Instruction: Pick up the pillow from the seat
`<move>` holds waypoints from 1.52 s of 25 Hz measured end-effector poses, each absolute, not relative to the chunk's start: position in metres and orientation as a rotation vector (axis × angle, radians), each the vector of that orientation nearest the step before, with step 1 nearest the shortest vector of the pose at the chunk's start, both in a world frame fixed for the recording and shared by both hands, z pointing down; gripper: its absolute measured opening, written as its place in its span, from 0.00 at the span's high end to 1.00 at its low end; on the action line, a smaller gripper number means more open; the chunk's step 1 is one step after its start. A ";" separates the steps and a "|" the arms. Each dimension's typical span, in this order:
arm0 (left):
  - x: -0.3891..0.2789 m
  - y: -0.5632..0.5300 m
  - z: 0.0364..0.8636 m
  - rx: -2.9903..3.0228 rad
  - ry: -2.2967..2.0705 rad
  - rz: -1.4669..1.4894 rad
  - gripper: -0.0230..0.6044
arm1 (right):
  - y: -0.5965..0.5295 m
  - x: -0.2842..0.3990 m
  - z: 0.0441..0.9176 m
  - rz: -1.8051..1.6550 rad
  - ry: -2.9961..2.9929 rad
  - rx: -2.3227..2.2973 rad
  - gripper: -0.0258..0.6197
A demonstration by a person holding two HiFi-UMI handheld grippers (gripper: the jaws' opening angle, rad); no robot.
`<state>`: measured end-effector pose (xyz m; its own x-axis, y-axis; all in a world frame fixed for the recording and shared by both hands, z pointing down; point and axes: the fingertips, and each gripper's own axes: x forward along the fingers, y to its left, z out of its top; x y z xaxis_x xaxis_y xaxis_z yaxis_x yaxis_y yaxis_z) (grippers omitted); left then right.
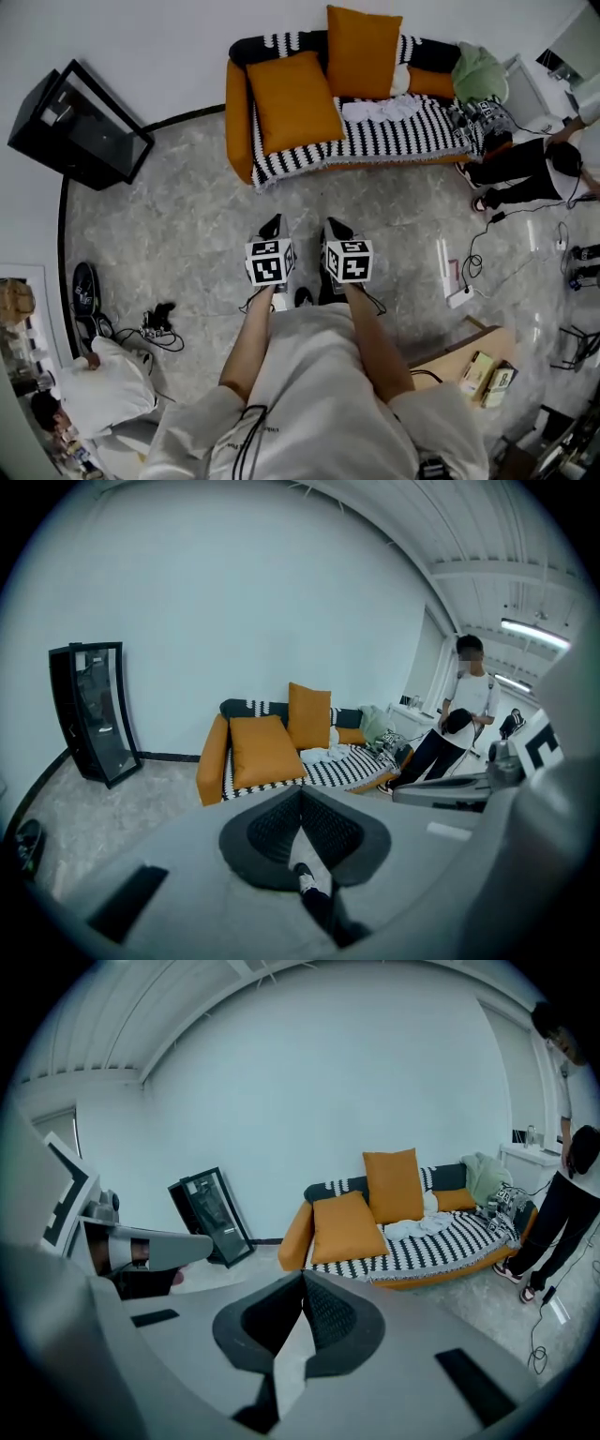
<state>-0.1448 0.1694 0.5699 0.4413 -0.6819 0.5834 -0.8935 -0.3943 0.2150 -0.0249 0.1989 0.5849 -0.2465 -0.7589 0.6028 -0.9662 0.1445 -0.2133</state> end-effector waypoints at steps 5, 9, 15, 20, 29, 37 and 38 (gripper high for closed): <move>-0.118 0.133 0.560 2.203 -1.320 0.565 0.95 | 0.160 -0.004 0.569 0.823 -2.090 1.665 0.95; -0.110 0.114 0.574 2.225 -1.267 0.635 0.95 | 0.135 -0.013 0.573 0.832 -2.098 1.649 0.95; -0.114 0.081 0.581 2.150 -1.294 0.616 0.95 | 0.099 -0.006 0.577 0.843 -2.090 1.612 0.95; -0.094 0.054 0.581 2.107 -1.315 0.644 0.95 | 0.069 0.012 0.579 0.878 -2.102 1.558 0.95; -0.076 -0.020 0.579 2.075 -1.336 0.661 0.95 | -0.009 0.025 0.570 0.868 -2.116 1.538 0.95; -0.058 -0.054 0.581 2.039 -1.389 0.606 0.95 | -0.043 0.066 0.586 0.901 -2.156 1.552 0.95; -0.059 -0.058 0.582 2.027 -1.401 0.609 0.95 | -0.047 0.070 0.589 0.915 -2.151 1.553 0.95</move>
<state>-0.0588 -0.0580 0.5818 0.3394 -0.6677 0.6625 -0.9400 -0.2677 0.2117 0.0704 -0.0467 0.5894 -0.3487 -0.7174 0.6031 -0.9320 0.1974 -0.3039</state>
